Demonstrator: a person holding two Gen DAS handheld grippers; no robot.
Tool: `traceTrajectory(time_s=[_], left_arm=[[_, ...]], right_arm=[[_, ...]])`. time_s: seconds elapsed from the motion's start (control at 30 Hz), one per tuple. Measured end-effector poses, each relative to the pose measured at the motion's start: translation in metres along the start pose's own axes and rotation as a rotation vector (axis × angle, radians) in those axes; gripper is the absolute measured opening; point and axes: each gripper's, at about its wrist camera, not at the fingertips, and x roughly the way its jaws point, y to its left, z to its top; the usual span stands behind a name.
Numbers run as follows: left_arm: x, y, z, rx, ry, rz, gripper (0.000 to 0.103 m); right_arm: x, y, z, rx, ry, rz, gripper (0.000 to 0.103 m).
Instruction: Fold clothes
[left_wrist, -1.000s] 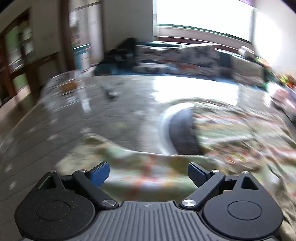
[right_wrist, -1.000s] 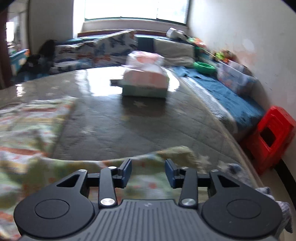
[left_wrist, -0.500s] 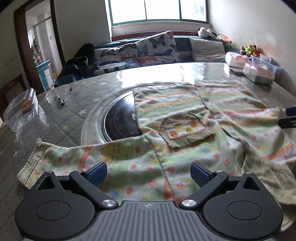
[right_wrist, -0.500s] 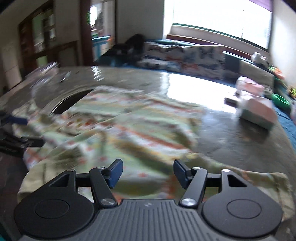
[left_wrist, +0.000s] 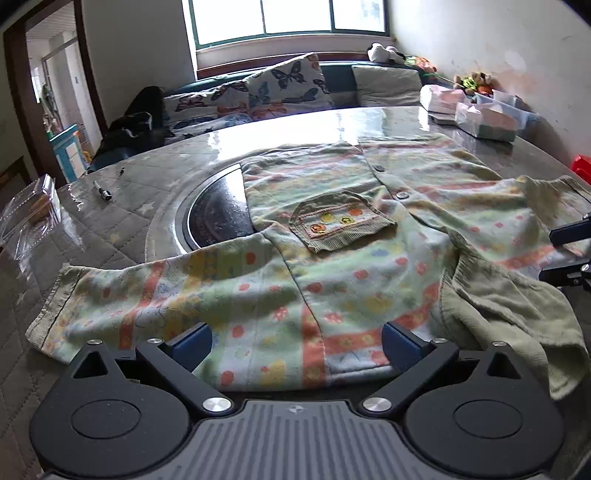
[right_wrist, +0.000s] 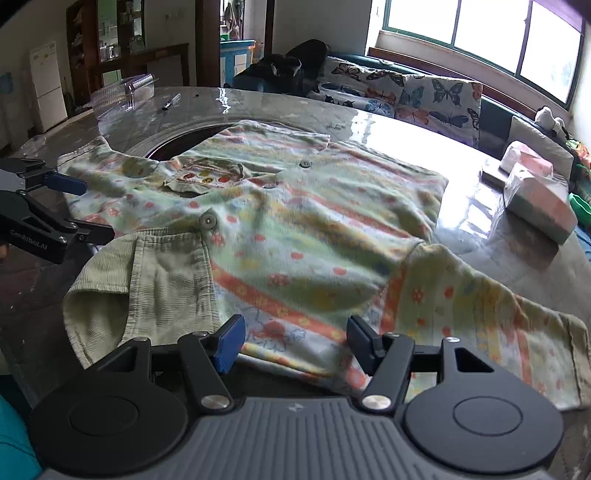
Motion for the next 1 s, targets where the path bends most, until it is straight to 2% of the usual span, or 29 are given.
traceTrajectory(time_s=[0.17,0.3,0.67,0.83,1.0], left_arm=[[-0.003,0.002,0.014,-0.004,-0.023,0.007,0.1],[0.002,-0.006,0.03,-0.014,-0.039,-0.025,0.1],[0.027,-0.037,0.057,0.006,-0.03,-0.115,0.1],[0.041,-0.045,0.06,0.016,0.005,-0.115,0.1],[0.044,-0.046,0.061,0.011,0.018,-0.11,0.102]], right_arm=[[0.004,-0.018,0.023,0.037,-0.06,-0.027,0.062],[0.022,-0.038,0.041,0.099,-0.079,-0.046,0.062],[0.068,-0.07,0.065,0.173,-0.03,-0.024,0.062],[0.092,-0.083,0.078,0.19,0.003,-0.047,0.062],[0.098,-0.086,0.089,0.188,0.0,-0.079,0.062]])
